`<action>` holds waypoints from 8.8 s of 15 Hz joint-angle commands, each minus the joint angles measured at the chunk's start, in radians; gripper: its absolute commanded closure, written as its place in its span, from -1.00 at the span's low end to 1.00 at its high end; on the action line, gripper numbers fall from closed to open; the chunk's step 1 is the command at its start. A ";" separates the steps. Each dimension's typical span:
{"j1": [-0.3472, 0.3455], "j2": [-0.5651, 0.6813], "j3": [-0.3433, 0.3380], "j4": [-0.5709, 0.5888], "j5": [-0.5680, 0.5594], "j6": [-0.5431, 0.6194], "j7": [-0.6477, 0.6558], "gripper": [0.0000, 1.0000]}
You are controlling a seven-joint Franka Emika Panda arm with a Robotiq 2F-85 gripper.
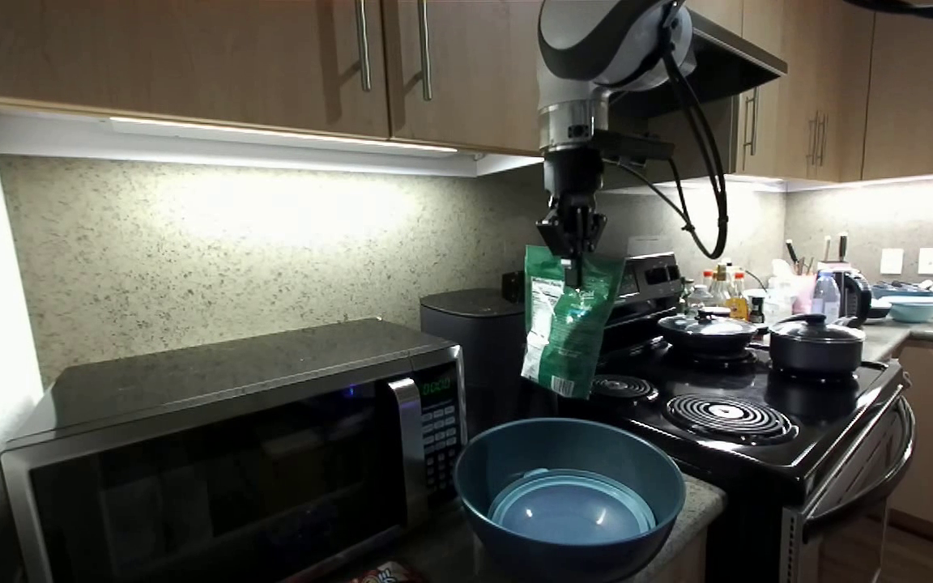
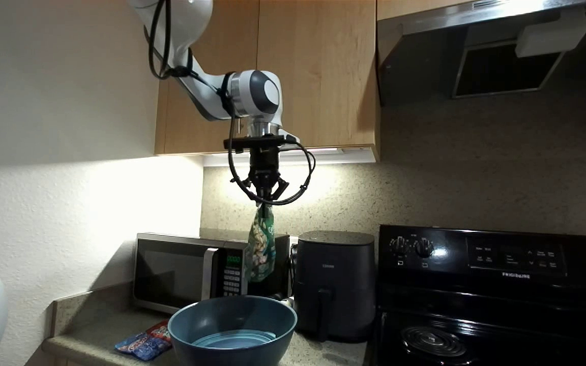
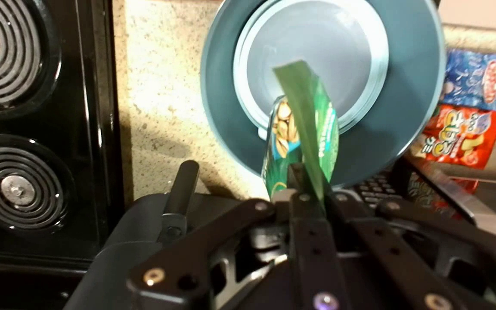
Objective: Pick up the three sachets from the countertop and put them in the blue dish.
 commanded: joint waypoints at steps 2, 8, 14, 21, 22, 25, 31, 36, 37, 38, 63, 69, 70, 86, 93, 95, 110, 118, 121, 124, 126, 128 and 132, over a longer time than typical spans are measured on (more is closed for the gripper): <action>0.013 -0.003 0.019 0.003 0.013 -0.066 -0.001 0.96; 0.019 0.001 0.023 -0.016 0.016 -0.089 -0.008 0.99; 0.032 0.100 0.042 -0.092 0.016 -0.090 0.002 0.99; 0.036 0.230 0.039 -0.106 -0.023 -0.054 0.004 0.33; 0.036 0.229 0.037 -0.107 -0.033 -0.050 0.002 0.22; 0.038 0.220 0.041 -0.087 -0.040 -0.055 0.000 -0.15; 0.099 0.179 0.087 0.008 -0.141 -0.050 -0.007 -0.94; 0.143 0.173 0.136 0.018 -0.153 -0.041 -0.079 -1.00; 0.149 0.172 0.144 0.015 -0.147 -0.041 -0.100 -1.00; 0.153 0.171 0.150 0.010 -0.150 -0.043 -0.120 -1.00; 0.285 0.507 0.242 0.200 -0.098 -0.043 -0.141 -1.00; 0.335 0.634 0.250 0.249 -0.119 -0.064 -0.159 -1.00; 0.345 0.657 0.249 0.260 -0.121 -0.067 -0.158 -1.00; 0.410 0.868 0.211 0.421 -0.219 -0.055 -0.153 -1.00; 0.450 0.942 0.190 0.509 -0.267 -0.072 -0.148 -1.00; 0.470 0.984 0.184 0.565 -0.278 -0.096 -0.145 -1.00; 0.459 0.965 0.161 0.580 -0.260 -0.119 -0.145 0.59; 0.455 0.757 0.169 0.529 -0.239 -0.251 -0.117 0.86; 0.456 0.673 0.160 0.501 -0.242 -0.274 -0.083 0.86; 0.449 0.587 0.144 0.441 -0.242 -0.284 -0.018 0.87; 0.441 0.526 0.129 0.377 -0.231 -0.281 0.039 0.87; 0.429 0.463 0.118 0.301 -0.214 -0.276 0.107 0.87; 0.386 0.338 0.128 0.138 -0.221 -0.241 0.296 0.87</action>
